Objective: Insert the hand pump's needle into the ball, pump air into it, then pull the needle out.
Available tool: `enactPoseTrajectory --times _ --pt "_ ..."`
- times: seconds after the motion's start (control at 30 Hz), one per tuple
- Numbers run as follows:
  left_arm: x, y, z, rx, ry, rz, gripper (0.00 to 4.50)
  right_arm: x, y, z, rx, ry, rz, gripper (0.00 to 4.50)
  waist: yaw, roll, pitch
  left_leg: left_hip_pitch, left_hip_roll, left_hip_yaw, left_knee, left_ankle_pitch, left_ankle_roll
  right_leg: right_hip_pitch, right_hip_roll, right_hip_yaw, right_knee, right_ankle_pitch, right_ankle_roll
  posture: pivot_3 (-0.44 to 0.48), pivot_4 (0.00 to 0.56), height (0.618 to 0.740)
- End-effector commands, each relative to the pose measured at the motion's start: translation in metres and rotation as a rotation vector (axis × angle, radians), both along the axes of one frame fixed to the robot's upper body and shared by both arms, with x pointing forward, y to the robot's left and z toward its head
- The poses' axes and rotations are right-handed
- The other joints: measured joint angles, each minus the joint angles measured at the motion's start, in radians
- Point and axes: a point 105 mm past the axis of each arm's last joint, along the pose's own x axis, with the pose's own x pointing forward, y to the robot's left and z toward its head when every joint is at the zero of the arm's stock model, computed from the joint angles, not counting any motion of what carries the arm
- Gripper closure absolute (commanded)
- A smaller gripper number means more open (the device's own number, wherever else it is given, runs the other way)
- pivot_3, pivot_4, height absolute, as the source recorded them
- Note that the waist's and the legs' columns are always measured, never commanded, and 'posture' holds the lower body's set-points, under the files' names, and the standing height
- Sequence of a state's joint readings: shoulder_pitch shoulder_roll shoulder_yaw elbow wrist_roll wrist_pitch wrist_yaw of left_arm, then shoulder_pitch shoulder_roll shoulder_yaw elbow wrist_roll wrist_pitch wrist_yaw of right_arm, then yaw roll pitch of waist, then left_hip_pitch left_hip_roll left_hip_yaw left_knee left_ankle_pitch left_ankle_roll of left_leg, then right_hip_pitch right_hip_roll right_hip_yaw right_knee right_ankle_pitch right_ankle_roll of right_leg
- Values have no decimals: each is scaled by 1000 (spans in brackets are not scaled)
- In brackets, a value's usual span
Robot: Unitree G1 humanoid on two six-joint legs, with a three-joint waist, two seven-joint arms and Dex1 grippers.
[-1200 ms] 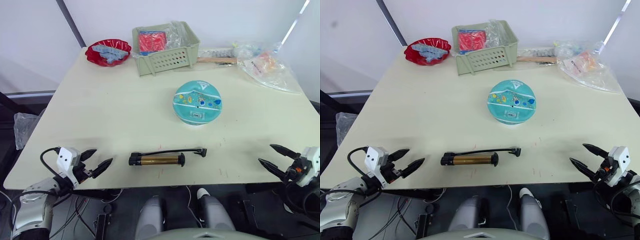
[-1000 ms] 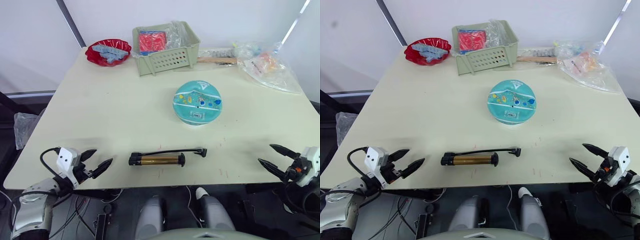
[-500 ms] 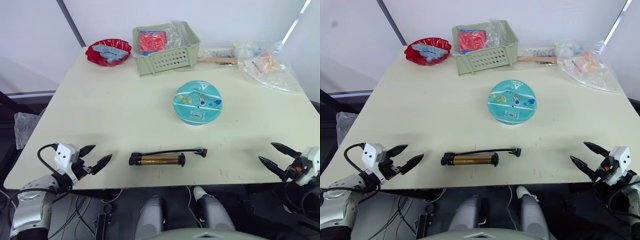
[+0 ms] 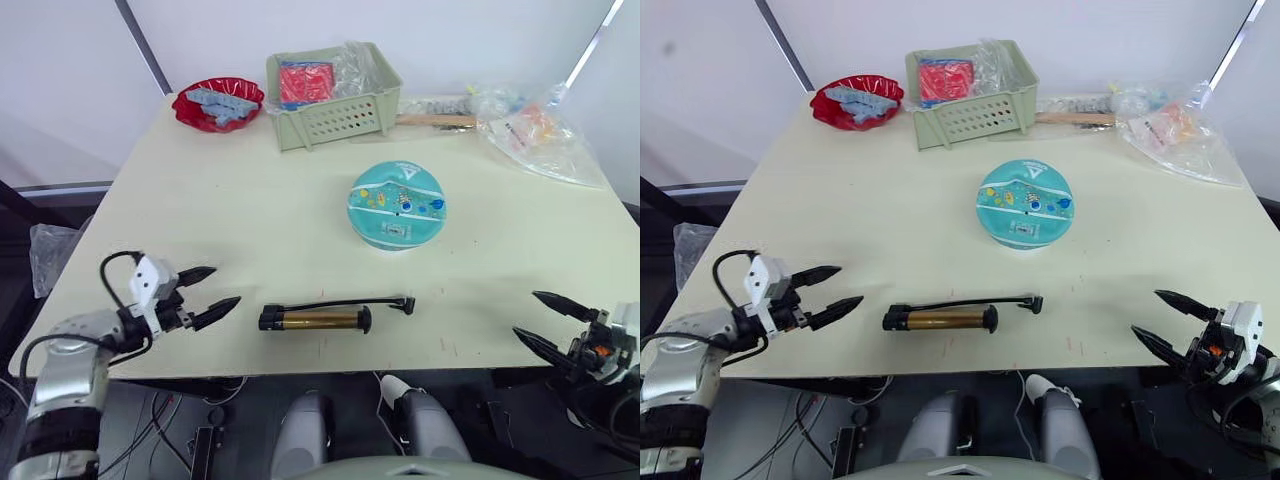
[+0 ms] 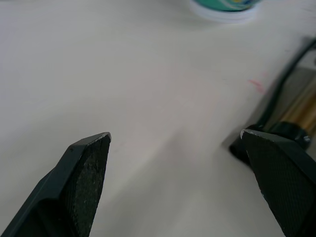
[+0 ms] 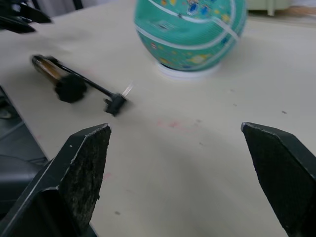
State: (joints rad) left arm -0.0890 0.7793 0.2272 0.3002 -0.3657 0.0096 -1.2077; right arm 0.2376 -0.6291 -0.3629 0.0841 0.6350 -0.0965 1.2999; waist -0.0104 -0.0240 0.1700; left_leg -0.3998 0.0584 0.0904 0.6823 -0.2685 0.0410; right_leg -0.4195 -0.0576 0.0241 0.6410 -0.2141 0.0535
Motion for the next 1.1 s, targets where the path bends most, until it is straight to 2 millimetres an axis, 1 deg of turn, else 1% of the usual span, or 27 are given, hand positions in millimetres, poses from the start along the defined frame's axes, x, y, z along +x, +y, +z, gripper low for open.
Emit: enactPoseTrajectory --times 0.03,0.2,0.27,0.33,0.43,0.57,0.8,1.0,1.1 --pt "5 -12 10 51 -21 -117 0 -7 6 23 1 -44 73 76 -1 0 0 0 0 0 0 0 0 0 0 0 0 0 0 0 150 738" --pt "16 -37 11 139 -21 -290 0 -12 19 35 0 -64 135 76 0 0 0 0 -1 0 0 0 0 0 2 0 0 0 0 0 150 738" --pt "25 -55 12 162 -24 -373 0 -13 23 39 -11 -78 163 76 1 0 0 0 -2 0 0 0 0 0 2 0 0 0 0 0 150 738" --pt "32 -72 13 177 -31 -442 0 -14 26 41 -18 -89 177 76 16 0 0 -1 -3 3 1 0 0 0 3 -1 0 0 0 0 150 738" --pt "38 -96 15 207 -47 -554 0 -17 30 45 -11 -117 200 76 22 -1 0 -1 -3 5 2 0 0 1 4 0 0 0 0 0 150 738" --pt "42 -113 13 235 -27 -638 0 -20 32 49 -21 -132 224 76 21 -1 0 -2 -3 4 2 0 0 0 5 -1 0 0 1 0 150 738" --pt "51 -143 7 304 6 -724 0 -19 38 58 -20 -160 248 76 24 -1 0 -2 -3 2 3 0 1 1 6 0 0 0 1 0 150 738" --pt "52 -165 -5 345 29 -799 0 -17 44 62 -8 -178 250 76 23 -1 0 -3 -3 1 4 0 1 1 7 0 0 0 1 0 150 738" --pt "57 -175 -10 357 26 -793 0 -17 45 63 -7 -180 248 76 24 -1 0 -3 -3 0 4 0 1 1 7 -1 0 0 1 0 150 738"
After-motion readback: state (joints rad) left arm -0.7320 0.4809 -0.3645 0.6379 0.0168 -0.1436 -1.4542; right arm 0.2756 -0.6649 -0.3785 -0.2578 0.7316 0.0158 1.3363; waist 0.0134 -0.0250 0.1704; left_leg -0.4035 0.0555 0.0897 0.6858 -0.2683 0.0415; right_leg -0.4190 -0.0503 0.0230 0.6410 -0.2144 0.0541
